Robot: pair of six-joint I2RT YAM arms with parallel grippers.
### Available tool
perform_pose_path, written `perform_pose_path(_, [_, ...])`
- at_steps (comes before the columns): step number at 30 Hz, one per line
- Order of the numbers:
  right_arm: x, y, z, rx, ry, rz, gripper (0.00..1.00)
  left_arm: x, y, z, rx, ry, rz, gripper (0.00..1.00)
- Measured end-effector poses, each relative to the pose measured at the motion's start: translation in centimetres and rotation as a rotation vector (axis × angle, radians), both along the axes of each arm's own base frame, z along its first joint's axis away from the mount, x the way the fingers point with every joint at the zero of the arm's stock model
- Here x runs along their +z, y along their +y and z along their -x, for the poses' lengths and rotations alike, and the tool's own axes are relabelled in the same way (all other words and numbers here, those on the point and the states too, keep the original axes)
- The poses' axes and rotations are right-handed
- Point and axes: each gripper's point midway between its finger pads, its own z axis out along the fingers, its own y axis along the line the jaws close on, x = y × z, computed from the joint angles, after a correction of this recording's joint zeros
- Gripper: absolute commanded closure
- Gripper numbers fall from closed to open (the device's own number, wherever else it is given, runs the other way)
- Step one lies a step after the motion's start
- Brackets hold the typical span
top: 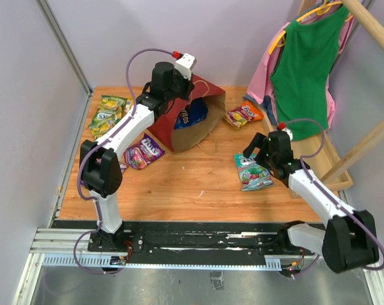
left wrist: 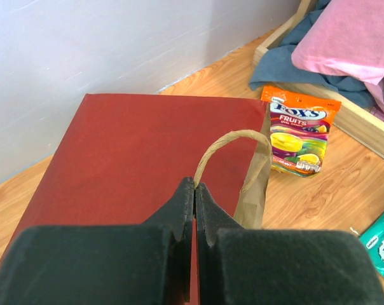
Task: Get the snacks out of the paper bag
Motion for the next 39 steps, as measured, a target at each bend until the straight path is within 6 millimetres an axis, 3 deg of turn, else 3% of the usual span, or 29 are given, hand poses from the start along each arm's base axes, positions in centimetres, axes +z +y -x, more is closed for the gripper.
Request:
perform_pose_path(3, [-0.6,-1.9,2.4,-0.022,0.038,0.083,0.00,0.0,0.0,0.0,0.000,0.000,0.000,0.99])
perform_pose_path(7, [-1.0,-3.3,3.7,-0.019,0.071,0.167,0.07,0.0,0.0,0.0,0.001,0.000,-0.001,1.00])
perform_pose_path(13, [-4.2,-3.8,5.8,0.032,0.225,0.230,0.07,-0.2,0.1,0.1,0.002,0.001,-0.006,0.99])
perform_pose_path(18, [-5.0,-4.0,6.2,0.043,0.258,0.247,0.07,-0.6,0.1,0.1,0.001,0.007,-0.013,1.00])
perform_pose_path(27, [-9.0,-3.6,4.7,0.052,0.348,0.265,0.08,-0.6,0.2,0.1,0.000,0.006,-0.016,0.99])
perform_pose_path(39, [-8.8,-2.1,-2.3,0.006,0.265,0.239,0.07,-0.7,0.3,0.1,-0.001,-0.003,-0.032,0.99])
